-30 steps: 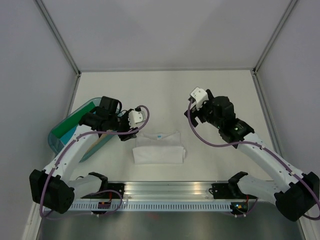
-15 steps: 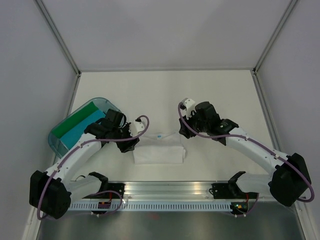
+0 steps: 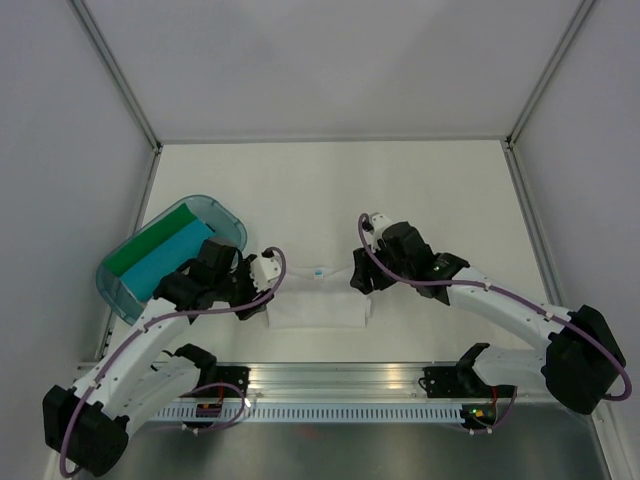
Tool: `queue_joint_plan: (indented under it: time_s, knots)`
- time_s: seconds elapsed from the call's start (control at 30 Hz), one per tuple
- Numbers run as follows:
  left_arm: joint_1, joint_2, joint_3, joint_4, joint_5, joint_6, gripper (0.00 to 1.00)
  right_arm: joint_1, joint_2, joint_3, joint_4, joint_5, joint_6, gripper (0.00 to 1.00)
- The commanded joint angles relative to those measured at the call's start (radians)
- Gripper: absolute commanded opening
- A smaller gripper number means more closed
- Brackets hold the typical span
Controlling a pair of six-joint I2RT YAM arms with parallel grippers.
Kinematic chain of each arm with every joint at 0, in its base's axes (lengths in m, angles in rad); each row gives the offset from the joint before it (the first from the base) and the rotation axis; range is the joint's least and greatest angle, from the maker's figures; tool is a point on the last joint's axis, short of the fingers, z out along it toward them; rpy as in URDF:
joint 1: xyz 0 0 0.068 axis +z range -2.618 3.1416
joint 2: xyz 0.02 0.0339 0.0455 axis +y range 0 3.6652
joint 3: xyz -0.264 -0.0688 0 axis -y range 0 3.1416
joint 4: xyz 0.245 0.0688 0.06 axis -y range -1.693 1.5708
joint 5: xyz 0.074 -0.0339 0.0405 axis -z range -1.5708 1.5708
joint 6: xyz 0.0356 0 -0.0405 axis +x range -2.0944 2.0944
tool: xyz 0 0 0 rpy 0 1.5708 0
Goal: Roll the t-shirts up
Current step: Roll the tshirt
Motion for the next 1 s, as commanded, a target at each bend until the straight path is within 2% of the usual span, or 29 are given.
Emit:
queue_joint_plan:
  time_s: [0.0, 0.1, 0.2, 0.37, 0.5, 0.57, 0.73, 0.97]
  knots:
    - [-0.004, -0.090, 0.061, 0.009, -0.016, -0.078, 0.68, -0.004, -0.038, -0.025, 0.030, 0.068, 0.111, 0.65]
    - [-0.001, -0.098, 0.111, -0.095, -0.011, -0.107, 0.69, -0.020, -0.121, -0.119, 0.105, 0.092, 0.150, 0.70]
    - [-0.003, 0.010, 0.157, -0.144, -0.019, -0.136, 0.62, -0.034, -0.135, -0.151, 0.130, 0.073, 0.147, 0.72]
    - [-0.003, 0.090, 0.118, -0.060, 0.030, -0.103, 0.66, -0.033, -0.091, -0.202, 0.225, -0.031, 0.150, 0.73]
    - [-0.003, 0.158, 0.038, 0.142, 0.026, -0.047, 0.67, -0.033, -0.064, -0.226, 0.265, -0.068, 0.173, 0.73]
    - [-0.004, 0.190, 0.024, 0.188, 0.058, -0.044, 0.68, -0.034, -0.069, -0.238, 0.263, -0.056, 0.173, 0.73]
    - [-0.003, 0.293, 0.003, 0.225, 0.183, -0.029, 0.68, -0.031, -0.074, -0.310, 0.360, -0.115, 0.221, 0.73]
    - [-0.003, 0.354, -0.002, 0.242, 0.223, 0.000, 0.59, -0.028, -0.040, -0.363, 0.406, -0.129, 0.227, 0.71]
